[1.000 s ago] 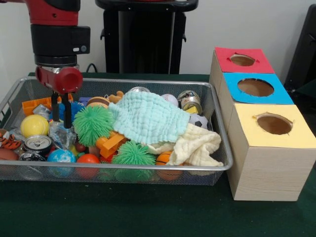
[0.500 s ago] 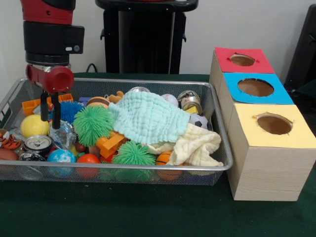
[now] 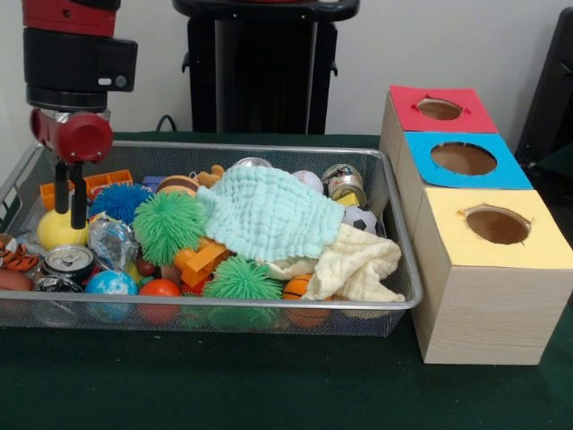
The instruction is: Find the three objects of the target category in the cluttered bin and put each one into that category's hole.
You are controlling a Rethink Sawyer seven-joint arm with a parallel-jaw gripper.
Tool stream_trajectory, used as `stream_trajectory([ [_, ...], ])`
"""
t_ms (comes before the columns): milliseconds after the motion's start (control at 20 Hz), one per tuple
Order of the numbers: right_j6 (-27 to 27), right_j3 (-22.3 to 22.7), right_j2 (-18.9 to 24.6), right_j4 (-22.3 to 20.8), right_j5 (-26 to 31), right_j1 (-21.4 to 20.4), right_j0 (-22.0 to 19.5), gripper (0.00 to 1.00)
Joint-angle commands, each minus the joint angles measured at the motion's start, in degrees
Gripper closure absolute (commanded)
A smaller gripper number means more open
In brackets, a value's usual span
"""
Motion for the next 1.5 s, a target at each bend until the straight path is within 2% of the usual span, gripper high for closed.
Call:
stream_trajectory([
  [50, 13.12, 3.21, 2.52, 6.84, 1.50, 0.95, -1.02, 0.00],
  [200, 12.78, 3.00, 1.58, 8.95, 1.46, 2.29, 0.03, 0.00],
  [500, 17.03, 6.73, 0.05, 15.83, 0.20, 1.99, 2.94, 0.00],
  [750, 20.20, 10.59, 1.88, 21.64, -2.37, 3.04, 3.80, 0.00],
  [900, 20.33, 12.20, 2.35, 24.86, -1.17, 3.03, 4.20, 0.00],
  [1000, 20.09, 13.17, 2.69, 26.15, -1.84, 2.85, 4.12, 0.00],
  [1200, 18.77, 13.42, 2.27, 28.43, 0.27, 3.14, 4.01, 0.00],
  [1500, 16.85, 13.38, 1.05, 28.43, -2.37, 4.71, 2.45, 0.00],
])
